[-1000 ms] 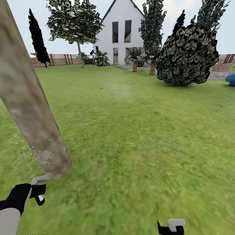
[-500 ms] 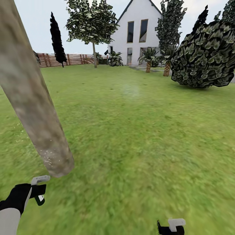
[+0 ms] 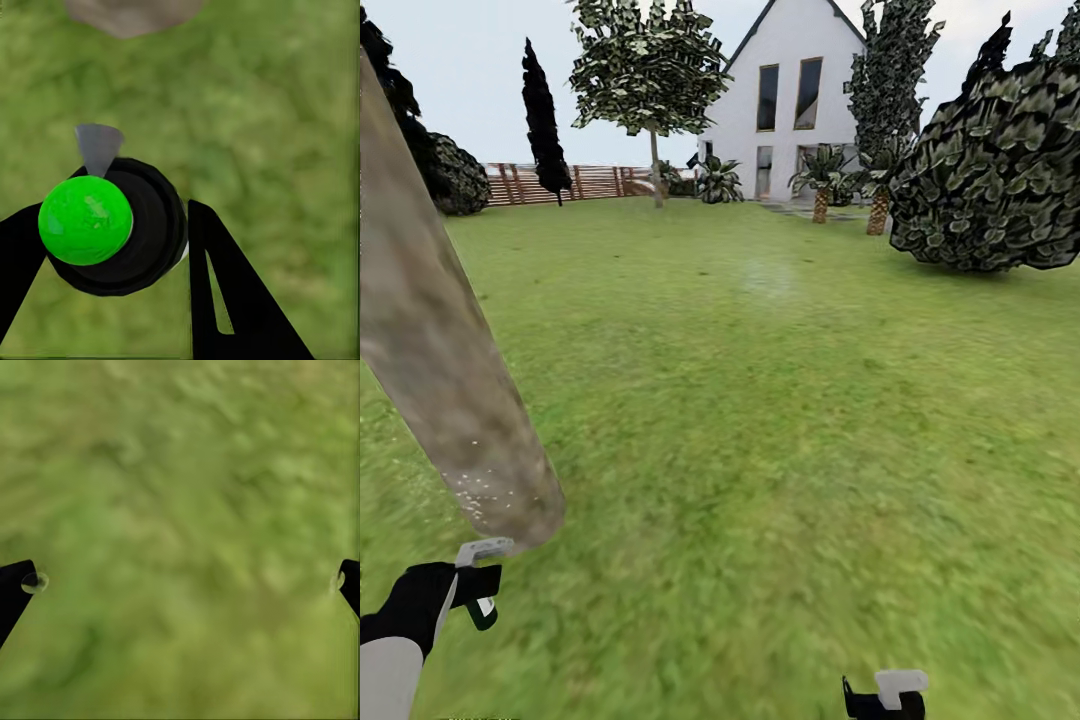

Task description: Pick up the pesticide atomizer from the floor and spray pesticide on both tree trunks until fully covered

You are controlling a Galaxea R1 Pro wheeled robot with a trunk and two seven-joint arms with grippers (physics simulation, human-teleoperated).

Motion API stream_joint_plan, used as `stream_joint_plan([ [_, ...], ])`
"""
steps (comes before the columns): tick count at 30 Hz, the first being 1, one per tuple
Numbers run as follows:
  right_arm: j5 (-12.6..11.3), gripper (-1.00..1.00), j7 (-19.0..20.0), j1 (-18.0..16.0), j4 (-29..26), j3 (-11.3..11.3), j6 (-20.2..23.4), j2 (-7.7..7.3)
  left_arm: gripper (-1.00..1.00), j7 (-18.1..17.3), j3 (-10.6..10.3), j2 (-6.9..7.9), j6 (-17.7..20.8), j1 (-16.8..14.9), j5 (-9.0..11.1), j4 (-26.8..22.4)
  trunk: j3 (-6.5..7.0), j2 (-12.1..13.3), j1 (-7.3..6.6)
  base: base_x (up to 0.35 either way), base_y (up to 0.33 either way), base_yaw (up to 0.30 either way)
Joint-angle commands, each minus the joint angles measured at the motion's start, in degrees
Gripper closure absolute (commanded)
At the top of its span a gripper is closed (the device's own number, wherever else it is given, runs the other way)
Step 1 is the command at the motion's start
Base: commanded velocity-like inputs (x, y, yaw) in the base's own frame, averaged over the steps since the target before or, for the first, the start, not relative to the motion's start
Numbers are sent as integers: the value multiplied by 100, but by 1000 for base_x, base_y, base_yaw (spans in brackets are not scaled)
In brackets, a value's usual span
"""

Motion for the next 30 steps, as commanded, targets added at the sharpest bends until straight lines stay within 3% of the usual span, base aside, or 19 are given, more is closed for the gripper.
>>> stream_joint_plan([
  [1,0,-100,-3,0,0,-1,-1,1,100,-2,-1,-3,0,0,2,-2,0,0,0,117,-263,238],
  [12,0,-100,-9,0,2,6,-2,8,100,-2,0,-1,17,0,1,1,0,0,0,117,-263,264],
  [24,0,-100,-9,0,2,-1,-2,8,100,-2,-1,-8,17,-1,2,5,0,0,0,117,-263,34],
  [30,0,-100,-11,0,3,2,-2,8,100,-2,11,1,26,1,-6,1,0,0,0,123,-263,249],
])
